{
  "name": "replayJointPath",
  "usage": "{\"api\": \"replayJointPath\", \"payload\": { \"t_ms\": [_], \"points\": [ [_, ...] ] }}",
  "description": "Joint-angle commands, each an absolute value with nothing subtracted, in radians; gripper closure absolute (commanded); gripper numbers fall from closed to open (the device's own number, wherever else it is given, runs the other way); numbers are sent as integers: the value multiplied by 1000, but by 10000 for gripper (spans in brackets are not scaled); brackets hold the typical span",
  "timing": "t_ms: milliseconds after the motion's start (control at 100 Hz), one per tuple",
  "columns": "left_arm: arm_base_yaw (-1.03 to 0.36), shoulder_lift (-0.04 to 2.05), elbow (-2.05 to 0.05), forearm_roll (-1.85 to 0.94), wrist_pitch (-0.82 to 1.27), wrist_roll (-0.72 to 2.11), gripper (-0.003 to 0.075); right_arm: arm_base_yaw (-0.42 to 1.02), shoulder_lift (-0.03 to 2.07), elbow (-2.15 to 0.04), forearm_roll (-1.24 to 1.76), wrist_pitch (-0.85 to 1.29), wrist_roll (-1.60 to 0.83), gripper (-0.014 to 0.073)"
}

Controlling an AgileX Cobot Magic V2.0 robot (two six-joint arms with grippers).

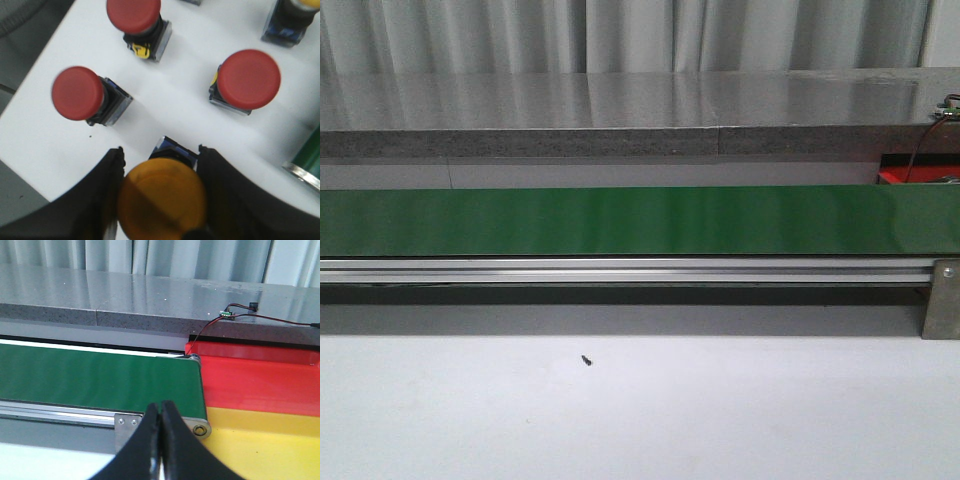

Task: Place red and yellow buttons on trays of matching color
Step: 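Lower the left gripper and grasp the yellow push-button, then carry the yellow button onto the conveyor start and open the left gripper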

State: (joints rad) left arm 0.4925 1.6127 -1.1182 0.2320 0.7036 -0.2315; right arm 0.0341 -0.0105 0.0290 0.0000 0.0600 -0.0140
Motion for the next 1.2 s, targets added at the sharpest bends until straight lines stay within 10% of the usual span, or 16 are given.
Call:
{"api": "replayJointPath", "payload": {
  "t_ms": [0, 1190],
  "points": [
    [471, 1521, -1174, 213, 715, -201, 730, 29, -28, 11, -13, -19, -16, 662],
    [164, 1734, -1432, 141, 765, -115, 650, 29, -28, 11, -13, -18, -16, 662]
  ]
}}
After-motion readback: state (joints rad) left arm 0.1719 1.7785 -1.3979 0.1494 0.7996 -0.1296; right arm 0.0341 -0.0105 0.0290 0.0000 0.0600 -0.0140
